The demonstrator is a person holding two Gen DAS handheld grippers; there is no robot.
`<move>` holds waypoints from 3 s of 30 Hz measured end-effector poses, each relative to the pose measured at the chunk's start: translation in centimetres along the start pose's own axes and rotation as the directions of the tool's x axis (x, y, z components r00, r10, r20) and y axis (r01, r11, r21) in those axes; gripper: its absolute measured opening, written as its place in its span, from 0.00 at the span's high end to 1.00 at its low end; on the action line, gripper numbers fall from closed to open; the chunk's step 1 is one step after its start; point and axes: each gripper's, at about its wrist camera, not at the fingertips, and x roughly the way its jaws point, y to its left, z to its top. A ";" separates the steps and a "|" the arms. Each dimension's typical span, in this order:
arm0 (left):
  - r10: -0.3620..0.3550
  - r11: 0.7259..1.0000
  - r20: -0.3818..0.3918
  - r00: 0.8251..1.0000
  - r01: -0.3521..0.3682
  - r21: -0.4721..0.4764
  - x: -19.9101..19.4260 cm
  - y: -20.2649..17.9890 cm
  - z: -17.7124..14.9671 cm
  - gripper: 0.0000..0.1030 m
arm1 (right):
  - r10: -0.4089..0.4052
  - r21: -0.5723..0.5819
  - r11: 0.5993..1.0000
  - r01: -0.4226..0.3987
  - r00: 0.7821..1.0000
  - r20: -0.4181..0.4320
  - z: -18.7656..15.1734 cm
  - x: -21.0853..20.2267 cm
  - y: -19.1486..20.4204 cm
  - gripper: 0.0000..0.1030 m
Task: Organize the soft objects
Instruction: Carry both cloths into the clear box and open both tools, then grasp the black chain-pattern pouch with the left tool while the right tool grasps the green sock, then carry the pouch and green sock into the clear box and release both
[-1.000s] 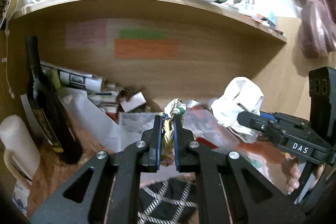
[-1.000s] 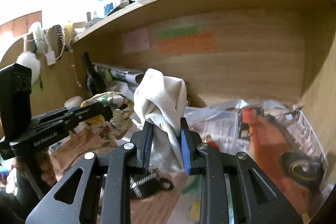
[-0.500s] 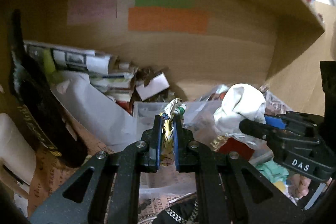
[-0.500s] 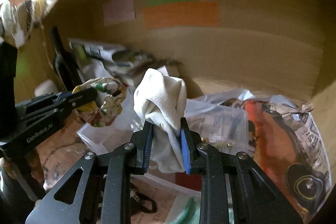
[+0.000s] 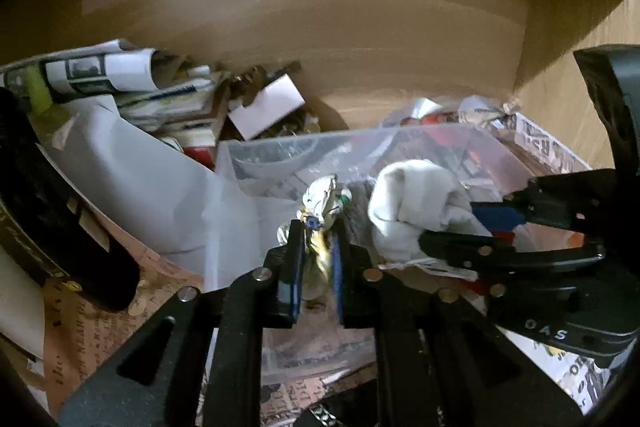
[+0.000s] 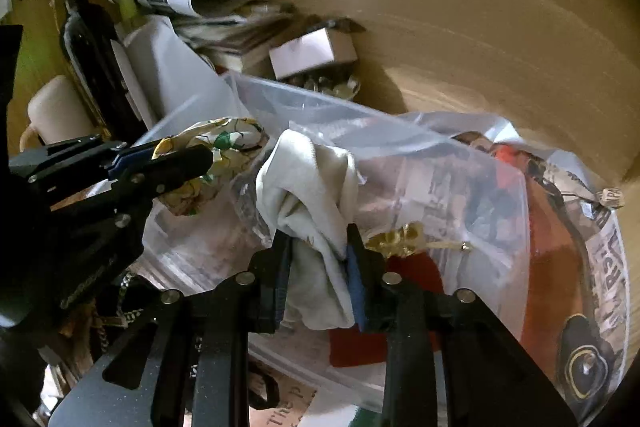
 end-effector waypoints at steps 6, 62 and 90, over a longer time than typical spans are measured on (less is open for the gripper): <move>-0.022 1.000 0.007 1.000 0.022 -0.010 -0.7 0.1 -0.3 0.68 | 0.011 0.006 1.000 -0.011 1.000 0.004 -0.2 -0.2 -0.1 0.63; -0.105 0.991 -0.055 0.993 0.101 -0.084 -4.8 -0.2 -9.9 0.53 | -0.078 0.121 0.991 0.059 0.984 0.158 -11.1 -7.1 -1.7 0.51; -0.101 0.993 0.186 0.977 0.112 -0.049 -12.7 -0.3 -5.4 0.79 | -0.044 0.077 0.997 0.028 0.974 0.223 -10.8 -10.0 -0.7 0.48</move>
